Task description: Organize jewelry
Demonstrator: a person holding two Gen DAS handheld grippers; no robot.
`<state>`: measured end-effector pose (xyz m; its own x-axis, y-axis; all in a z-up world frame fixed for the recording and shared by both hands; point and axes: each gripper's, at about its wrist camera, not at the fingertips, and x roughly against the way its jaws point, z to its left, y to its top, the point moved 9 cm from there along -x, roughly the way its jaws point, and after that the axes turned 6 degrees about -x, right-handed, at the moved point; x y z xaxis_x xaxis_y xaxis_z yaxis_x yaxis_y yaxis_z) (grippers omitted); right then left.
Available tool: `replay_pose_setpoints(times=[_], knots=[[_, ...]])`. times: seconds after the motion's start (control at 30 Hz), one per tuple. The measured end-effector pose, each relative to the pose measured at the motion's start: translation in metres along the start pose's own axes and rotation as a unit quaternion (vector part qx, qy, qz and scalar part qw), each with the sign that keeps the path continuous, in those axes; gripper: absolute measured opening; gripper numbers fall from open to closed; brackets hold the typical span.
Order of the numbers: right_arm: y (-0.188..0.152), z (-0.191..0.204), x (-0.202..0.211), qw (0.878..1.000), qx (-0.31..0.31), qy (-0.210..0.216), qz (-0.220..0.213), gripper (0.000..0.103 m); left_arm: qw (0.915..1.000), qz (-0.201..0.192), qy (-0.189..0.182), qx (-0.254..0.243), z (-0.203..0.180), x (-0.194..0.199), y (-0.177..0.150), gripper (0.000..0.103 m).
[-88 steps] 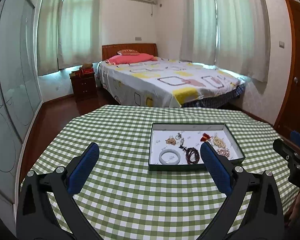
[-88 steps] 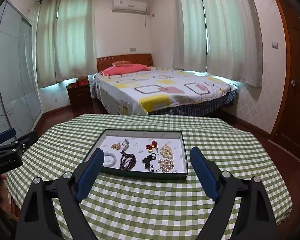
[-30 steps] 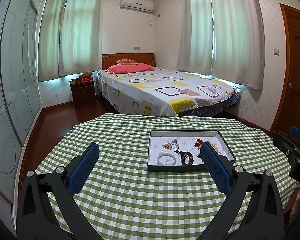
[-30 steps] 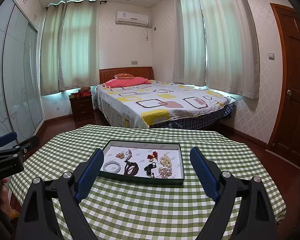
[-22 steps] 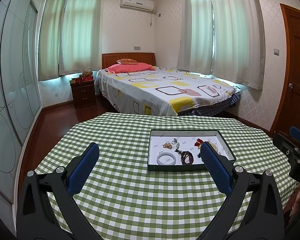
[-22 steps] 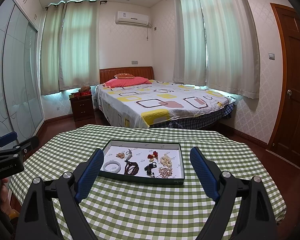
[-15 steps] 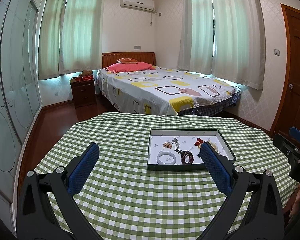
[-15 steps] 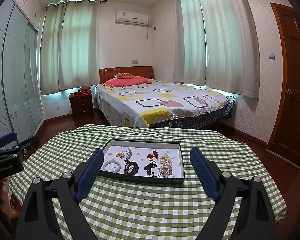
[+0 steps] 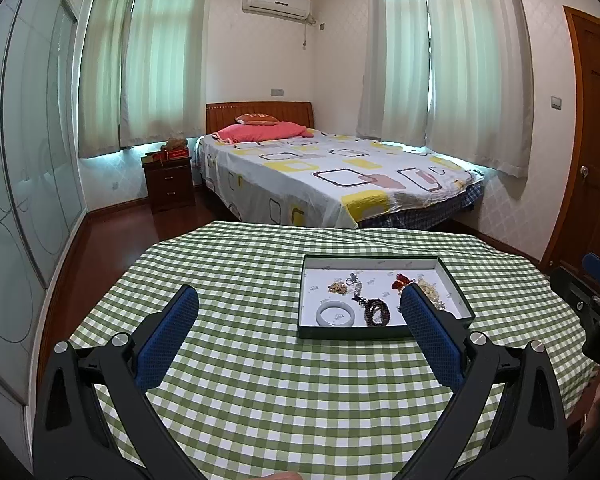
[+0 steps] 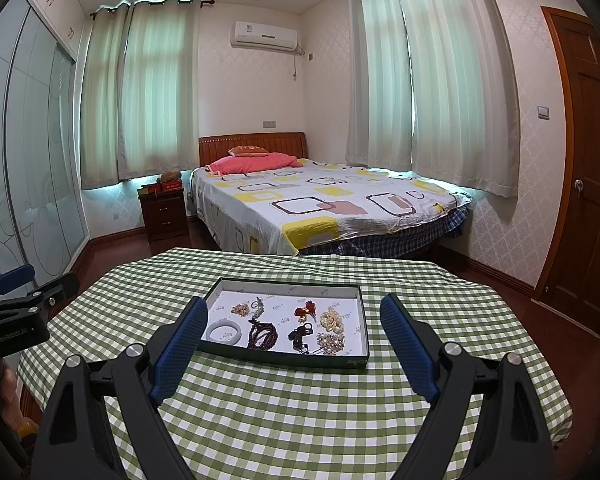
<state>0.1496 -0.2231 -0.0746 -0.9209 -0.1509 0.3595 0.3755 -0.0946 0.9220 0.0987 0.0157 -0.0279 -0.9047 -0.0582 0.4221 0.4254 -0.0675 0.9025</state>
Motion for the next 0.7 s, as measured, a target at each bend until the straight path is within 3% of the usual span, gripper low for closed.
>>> replay_pose_setpoints(times=[0.53,0.7], knots=[[-0.004,-0.001,-0.003,1.000,-0.001,0.000,0.003,0.085,0.9998,-0.011,-0.015,-0.002,-0.001,-0.002,0.003,0.099],[-0.007,-0.005,-0.007,1.000,-0.002,0.000,0.009,0.085,0.9999,0.002,-0.008,-0.012,0.003,-0.018,-0.001,0.099]])
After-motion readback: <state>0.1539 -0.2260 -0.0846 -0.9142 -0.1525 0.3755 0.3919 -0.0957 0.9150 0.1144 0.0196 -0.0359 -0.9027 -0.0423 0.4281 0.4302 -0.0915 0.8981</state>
